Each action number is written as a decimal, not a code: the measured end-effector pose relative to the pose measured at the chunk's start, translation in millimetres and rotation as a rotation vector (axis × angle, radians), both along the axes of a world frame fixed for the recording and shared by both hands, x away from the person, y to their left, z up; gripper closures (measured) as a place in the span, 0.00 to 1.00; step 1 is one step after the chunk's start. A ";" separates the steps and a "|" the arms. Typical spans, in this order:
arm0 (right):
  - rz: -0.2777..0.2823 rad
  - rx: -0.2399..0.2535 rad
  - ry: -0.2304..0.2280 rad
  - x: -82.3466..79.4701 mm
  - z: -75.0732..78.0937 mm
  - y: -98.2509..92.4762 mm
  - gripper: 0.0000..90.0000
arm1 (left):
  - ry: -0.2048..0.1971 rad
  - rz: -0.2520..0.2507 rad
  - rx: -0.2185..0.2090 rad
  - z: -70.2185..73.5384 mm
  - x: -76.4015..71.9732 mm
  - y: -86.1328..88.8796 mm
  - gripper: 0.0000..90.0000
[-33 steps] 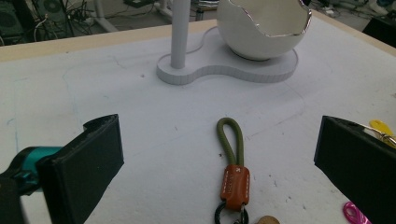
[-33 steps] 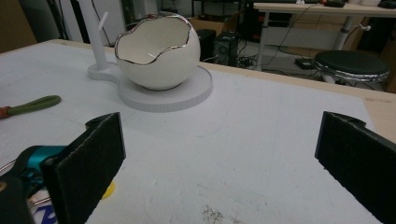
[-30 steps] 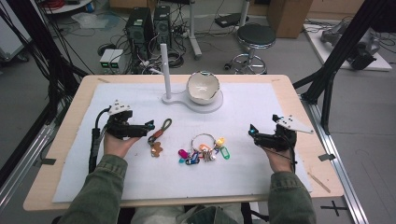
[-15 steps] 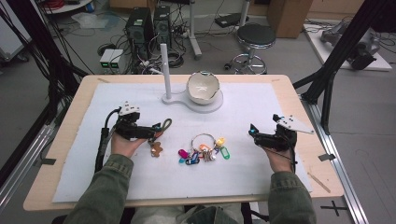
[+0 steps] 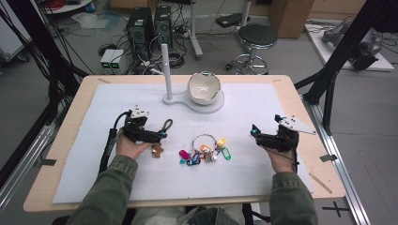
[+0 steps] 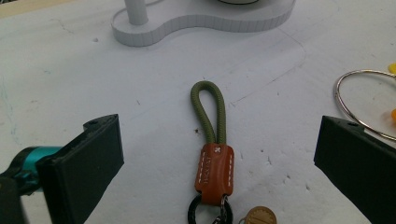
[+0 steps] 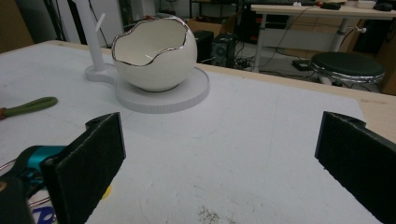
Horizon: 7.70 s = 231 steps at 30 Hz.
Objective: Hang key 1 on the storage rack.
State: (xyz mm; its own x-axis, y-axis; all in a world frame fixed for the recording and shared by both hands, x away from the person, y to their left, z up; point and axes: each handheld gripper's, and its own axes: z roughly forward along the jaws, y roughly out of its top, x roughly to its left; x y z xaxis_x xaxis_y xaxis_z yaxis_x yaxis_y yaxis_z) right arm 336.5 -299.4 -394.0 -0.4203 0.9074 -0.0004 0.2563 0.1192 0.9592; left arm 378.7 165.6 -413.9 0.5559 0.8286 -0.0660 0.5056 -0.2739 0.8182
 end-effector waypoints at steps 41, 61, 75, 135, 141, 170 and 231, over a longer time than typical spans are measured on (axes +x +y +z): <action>0.000 -0.002 -0.006 0.1 0.4 -0.9 0.01 | 0.151 -0.015 0.136 -21.8 7.5 -7.2 0.31; 0.000 0.006 -0.005 -0.4 0.5 -0.9 0.01 | 0.176 -0.026 0.112 -17.6 7.7 -1.0 0.81; -0.003 0.005 -0.011 -0.9 1.2 -2.0 0.01 | 0.198 -0.012 0.028 -8.3 8.6 9.4 0.83; -0.007 0.004 -0.005 -0.9 1.1 -2.5 0.01 | 0.061 0.180 -0.212 103.7 44.4 72.7 0.83; -0.005 0.003 0.000 -0.3 0.6 -2.1 0.01 | 0.043 0.184 -0.210 118.8 52.4 69.0 0.83; -0.004 -0.001 -0.006 0.3 0.7 -2.9 0.01 | 0.056 0.170 -0.155 127.0 89.4 50.1 0.83; 0.010 -0.014 0.003 0.5 -0.4 -0.8 0.01 | 0.068 0.171 -0.184 89.4 98.9 22.0 0.32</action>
